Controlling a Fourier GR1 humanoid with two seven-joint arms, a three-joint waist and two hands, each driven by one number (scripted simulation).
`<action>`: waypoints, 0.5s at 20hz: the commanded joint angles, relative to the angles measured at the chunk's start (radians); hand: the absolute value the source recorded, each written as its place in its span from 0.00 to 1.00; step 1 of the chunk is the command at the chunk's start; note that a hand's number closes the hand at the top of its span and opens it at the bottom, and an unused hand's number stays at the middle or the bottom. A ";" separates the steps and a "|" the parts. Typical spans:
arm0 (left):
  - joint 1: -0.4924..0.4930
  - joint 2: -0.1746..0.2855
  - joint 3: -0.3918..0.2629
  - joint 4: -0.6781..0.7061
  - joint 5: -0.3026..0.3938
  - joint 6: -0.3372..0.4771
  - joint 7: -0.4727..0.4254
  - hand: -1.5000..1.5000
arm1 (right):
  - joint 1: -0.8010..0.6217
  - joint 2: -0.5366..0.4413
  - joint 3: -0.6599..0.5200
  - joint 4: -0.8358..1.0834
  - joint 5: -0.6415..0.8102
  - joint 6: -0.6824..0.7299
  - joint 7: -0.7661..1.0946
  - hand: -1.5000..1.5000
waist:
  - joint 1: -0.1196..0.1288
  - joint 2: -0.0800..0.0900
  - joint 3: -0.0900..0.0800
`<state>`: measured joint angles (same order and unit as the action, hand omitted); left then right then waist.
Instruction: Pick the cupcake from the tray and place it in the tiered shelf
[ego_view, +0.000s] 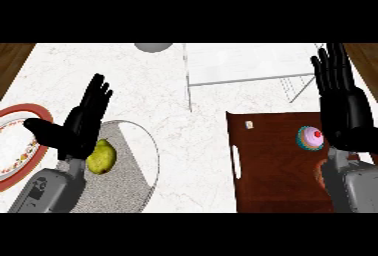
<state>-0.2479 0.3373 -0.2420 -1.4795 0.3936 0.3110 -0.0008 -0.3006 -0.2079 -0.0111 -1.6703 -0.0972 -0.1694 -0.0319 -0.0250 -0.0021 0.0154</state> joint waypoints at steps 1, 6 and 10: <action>0.061 -0.020 -0.025 -0.003 -0.029 -0.004 0.013 0.50 | 0.000 -0.085 -0.112 0.041 -0.057 0.066 -0.009 1.00 | 0.025 0.002 -0.015; 0.183 0.082 0.022 0.141 0.014 -0.003 0.140 0.50 | 0.158 -0.382 -0.339 0.151 -0.125 0.274 -0.119 1.00 | -0.014 0.013 -0.010; 0.212 0.063 -0.013 0.133 0.040 -0.059 0.158 0.50 | 0.227 -0.442 -0.381 0.467 -0.048 0.256 -0.042 1.00 | 0.033 0.021 -0.010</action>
<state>-0.0869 0.3963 -0.2345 -1.3690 0.4214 0.2816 0.1245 -0.1120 -0.5818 -0.2988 -1.4122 -0.1053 0.0246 -0.0646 -0.0198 0.0197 0.0031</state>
